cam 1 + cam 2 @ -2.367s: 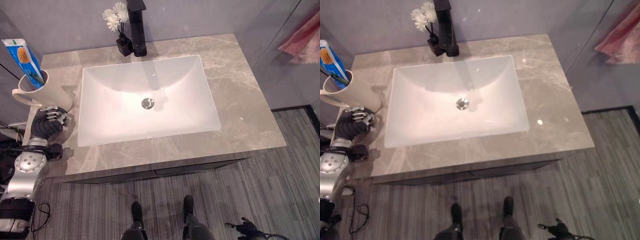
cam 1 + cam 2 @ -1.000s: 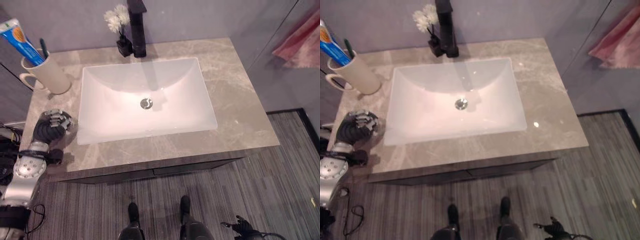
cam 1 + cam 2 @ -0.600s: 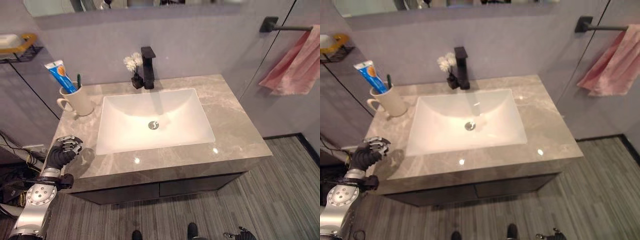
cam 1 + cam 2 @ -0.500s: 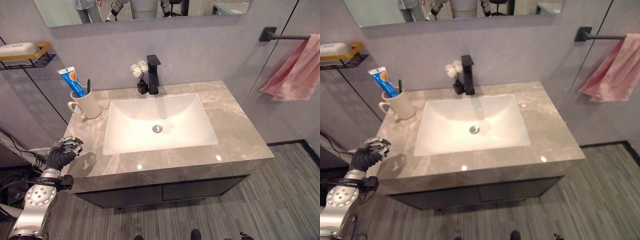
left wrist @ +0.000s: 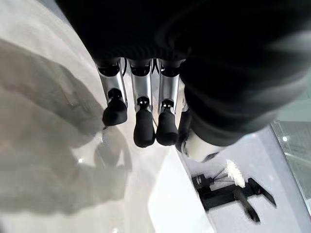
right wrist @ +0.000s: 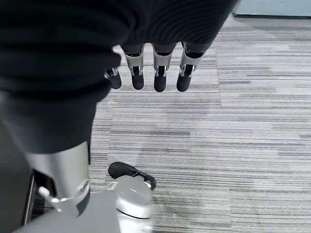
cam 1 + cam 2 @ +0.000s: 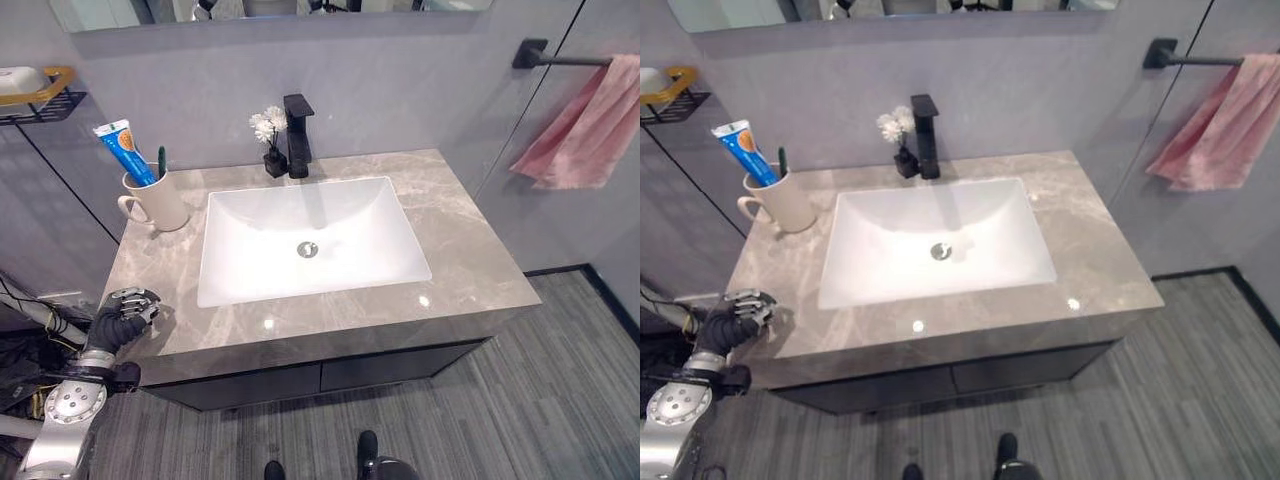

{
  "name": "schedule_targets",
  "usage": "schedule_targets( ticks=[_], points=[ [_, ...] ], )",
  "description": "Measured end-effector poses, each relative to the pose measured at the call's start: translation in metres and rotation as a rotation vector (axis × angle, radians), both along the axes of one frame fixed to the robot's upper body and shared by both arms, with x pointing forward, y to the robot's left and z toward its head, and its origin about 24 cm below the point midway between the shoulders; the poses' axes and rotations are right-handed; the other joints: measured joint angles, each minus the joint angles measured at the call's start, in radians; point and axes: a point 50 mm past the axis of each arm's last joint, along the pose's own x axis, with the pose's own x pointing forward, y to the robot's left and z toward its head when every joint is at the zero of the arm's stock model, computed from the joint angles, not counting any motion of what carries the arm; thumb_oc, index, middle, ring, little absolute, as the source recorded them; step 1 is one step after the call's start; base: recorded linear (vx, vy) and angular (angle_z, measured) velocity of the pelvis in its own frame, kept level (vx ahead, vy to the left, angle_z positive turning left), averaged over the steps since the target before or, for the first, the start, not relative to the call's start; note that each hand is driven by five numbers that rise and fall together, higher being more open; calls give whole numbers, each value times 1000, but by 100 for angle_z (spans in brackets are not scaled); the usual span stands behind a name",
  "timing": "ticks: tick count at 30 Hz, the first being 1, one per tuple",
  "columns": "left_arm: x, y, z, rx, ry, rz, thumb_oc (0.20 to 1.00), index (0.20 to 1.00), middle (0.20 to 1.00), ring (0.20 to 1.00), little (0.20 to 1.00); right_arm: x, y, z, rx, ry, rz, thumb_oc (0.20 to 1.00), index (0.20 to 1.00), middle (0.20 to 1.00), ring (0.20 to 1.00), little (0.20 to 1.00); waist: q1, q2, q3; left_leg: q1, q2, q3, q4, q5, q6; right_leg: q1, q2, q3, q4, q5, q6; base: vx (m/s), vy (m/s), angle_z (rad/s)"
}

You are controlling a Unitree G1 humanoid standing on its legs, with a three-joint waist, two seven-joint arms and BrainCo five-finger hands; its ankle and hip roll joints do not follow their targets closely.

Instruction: Put brush and paste in cup on sink, flatten towel.

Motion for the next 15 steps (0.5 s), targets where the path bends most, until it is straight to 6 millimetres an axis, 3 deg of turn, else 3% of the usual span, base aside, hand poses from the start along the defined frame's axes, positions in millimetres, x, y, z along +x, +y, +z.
schedule_targets(
  ticks=[4, 5, 6, 7, 8, 9, 10, 11, 12, 14, 15],
  points=[
    [9, -3, 2, -33, -30, 6, 200, 200, 200, 200, 200, 11, -9, 6, -24, -47, 15, 1000, 1000, 1000, 1000, 1000, -7, 32, -1, 0, 37, -13, 65, -16, -34, 72, 44, -23, -82, 16, -22, 21, -153, 11],
    [17, -5, 5, -41, -50, 2, 200, 200, 200, 200, 200, 19, -11, 8, -30, -71, 18, 1000, 1000, 1000, 1000, 1000, -6, 16, 6, -77, 35, -47, 185, -14, -39, 60, 31, -32, -72, 9, -32, -27, -111, 28],
    [21, -5, 8, -44, -65, 2, 200, 200, 200, 200, 200, 26, -13, 10, -34, -89, 13, 1000, 1000, 1000, 1000, 1000, -4, -8, 17, -140, 28, -58, 293, 1, -64, 50, 4, -33, -63, 6, -47, -14, -60, 22],
    [20, -6, 6, -50, -60, 1, 200, 200, 200, 200, 200, 30, -20, 13, -54, -106, 15, 1000, 1000, 1000, 1000, 1000, 6, -1, 20, -150, 33, -60, 324, 12, -72, 60, 7, -32, -62, 4, -65, 25, -27, 26],
    [26, -13, 8, -64, -77, -17, 200, 200, 200, 200, 200, 32, -32, 19, -90, -112, 17, 1000, 1000, 1000, 1000, 1000, 10, 3, 32, -186, 39, -112, 355, 56, -134, 62, 3, -53, -58, -15, -77, 258, 175, 40],
    [33, -16, 14, -65, -107, -28, 200, 200, 200, 200, 200, 37, -38, 23, -114, -125, 18, 1000, 1000, 1000, 1000, 1000, 9, -1, 64, -201, 59, -82, 348, 78, -140, 62, 0, -68, -66, -19, -100, 251, 176, 50],
    [33, -17, 13, -69, -106, -28, 200, 200, 200, 200, 200, 37, -39, 23, -119, -124, 14, 1000, 1000, 1000, 1000, 1000, 9, 2, 63, -194, 70, -79, 298, 75, -136, 64, 2, -72, -72, -22, -96, 326, 288, 35],
    [33, -17, 11, -70, -102, -27, 200, 200, 200, 200, 200, 33, -39, 21, -122, -113, -7, 1000, 1000, 1000, 1000, 1000, 9, 1, 58, -143, 79, -104, 88, 72, -122, 73, 17, -73, -89, -20, -91, 141, 163, 12],
    [33, -16, 12, -70, -104, -22, 200, 200, 200, 200, 200, 35, -40, 22, -123, -115, -11, 1000, 1000, 1000, 1000, 1000, 10, 2, 72, -132, 106, -115, 20, 77, -125, 80, 24, -57, -88, -17, -88, 189, 213, -9],
    [31, -15, 9, -70, -93, -12, 200, 200, 200, 200, 200, 32, -40, 21, -137, -106, -16, 1000, 1000, 1000, 1000, 1000, 18, 16, 73, -150, 168, -116, 1, 94, -150, 86, 49, -48, -97, -18, -84, 133, 144, -24],
    [31, -15, 8, -70, -90, -11, 200, 200, 200, 200, 200, 32, -40, 21, -139, -105, -15, 1000, 1000, 1000, 1000, 1000, 15, 16, 73, -146, 176, -114, 1, 95, -151, 88, 52, -43, -102, -18, -82, 143, 174, -38]
  ],
)
